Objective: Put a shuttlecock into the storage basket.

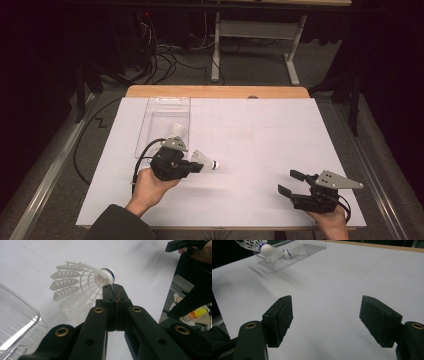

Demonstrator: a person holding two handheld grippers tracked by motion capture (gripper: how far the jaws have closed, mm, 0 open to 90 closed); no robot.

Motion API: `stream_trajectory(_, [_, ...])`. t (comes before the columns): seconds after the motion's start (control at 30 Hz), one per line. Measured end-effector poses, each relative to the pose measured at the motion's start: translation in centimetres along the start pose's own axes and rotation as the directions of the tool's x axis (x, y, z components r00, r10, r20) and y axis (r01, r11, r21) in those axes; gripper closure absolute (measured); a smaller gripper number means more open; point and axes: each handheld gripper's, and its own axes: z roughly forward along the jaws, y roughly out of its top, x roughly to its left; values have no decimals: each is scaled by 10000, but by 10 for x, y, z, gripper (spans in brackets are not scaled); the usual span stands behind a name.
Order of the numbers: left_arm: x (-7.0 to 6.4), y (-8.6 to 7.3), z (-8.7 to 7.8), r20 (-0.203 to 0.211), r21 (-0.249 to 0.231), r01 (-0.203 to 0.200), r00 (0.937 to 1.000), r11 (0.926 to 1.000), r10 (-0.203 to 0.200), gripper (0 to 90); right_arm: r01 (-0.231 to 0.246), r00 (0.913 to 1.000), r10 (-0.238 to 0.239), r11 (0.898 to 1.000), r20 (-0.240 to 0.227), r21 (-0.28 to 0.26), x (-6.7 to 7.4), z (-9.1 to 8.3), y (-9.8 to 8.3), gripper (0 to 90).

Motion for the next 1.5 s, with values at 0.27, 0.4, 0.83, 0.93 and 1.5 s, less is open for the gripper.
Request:
stream_trajectory(0.27, [3, 3, -6, -138, -196, 110, 9998, 9997, -113, 900, -6, 10000, 6, 10000, 55, -45, 0, 0, -1, 270])
stream_trajectory(0.4, [4, 5, -11, -237, -241, 132, 9996, 9996, -137, 900, 15, 10000, -15, 10000, 52, -66, -1, 0, -1, 270])
stream_trajectory(0.83, [13, 10, -19, -467, -444, 349, 9982, 9984, -370, 900, 23, 10000, -22, 10000, 39, -81, -1, 0, -1, 270])
stream_trajectory(0.93, [15, 11, -22, -563, -532, 383, 9976, 9978, -413, 900, 18, 10000, -18, 10000, 45, -94, -1, 0, -1, 270])
stream_trajectory(1.5, [34, 14, -36, -1145, -852, 817, 9892, 9930, -912, 900, 18, 10000, -18, 10000, 27, -86, -2, 0, -1, 270])
